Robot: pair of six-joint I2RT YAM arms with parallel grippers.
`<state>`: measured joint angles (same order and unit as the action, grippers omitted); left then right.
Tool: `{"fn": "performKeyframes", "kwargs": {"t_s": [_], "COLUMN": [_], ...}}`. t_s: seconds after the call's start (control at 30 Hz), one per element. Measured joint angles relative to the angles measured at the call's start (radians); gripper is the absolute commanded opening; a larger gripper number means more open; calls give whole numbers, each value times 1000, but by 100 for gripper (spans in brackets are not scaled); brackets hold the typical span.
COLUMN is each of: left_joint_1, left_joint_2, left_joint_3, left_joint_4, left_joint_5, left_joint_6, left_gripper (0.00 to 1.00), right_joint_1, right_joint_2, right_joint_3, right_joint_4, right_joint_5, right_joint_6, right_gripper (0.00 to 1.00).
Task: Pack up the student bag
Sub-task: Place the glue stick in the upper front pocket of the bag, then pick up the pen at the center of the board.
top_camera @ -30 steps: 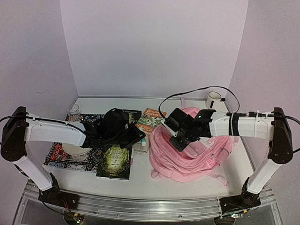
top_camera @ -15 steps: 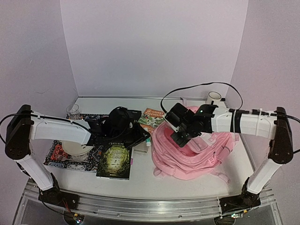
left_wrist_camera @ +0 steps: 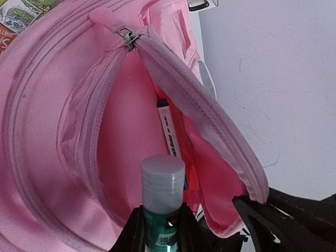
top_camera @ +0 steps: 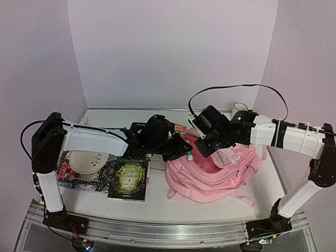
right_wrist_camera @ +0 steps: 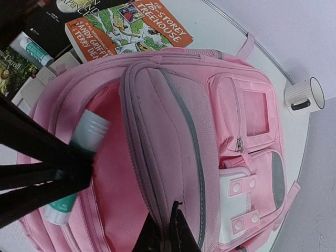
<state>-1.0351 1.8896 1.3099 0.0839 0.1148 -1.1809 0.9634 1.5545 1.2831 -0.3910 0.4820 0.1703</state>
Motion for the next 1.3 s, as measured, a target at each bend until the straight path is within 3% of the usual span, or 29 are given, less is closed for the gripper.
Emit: {"fn": "performKeyframes", "kwargs": {"t_s": [0.4, 0.53, 0.97, 1.3], "left_joint_1": [-1, -2, -17, -19], "left_joint_2": [98, 98, 16, -193], "left_joint_3": [86, 90, 13, -132], "left_joint_4": [27, 35, 38, -211], "left_joint_5": [-7, -14, -52, -245], "left_joint_6": [-100, -104, -51, 78], "left_gripper": [36, 42, 45, 55], "right_joint_1": [-1, -1, -1, -1], "right_joint_2": [-9, -9, -18, -44], "right_joint_3": [-1, -2, -24, -69], "right_joint_4": [24, 27, 51, 80], "right_joint_5": [-22, -21, 5, 14], "right_joint_6": [19, 21, 22, 26], "right_gripper": [0, 0, 0, 0]}}
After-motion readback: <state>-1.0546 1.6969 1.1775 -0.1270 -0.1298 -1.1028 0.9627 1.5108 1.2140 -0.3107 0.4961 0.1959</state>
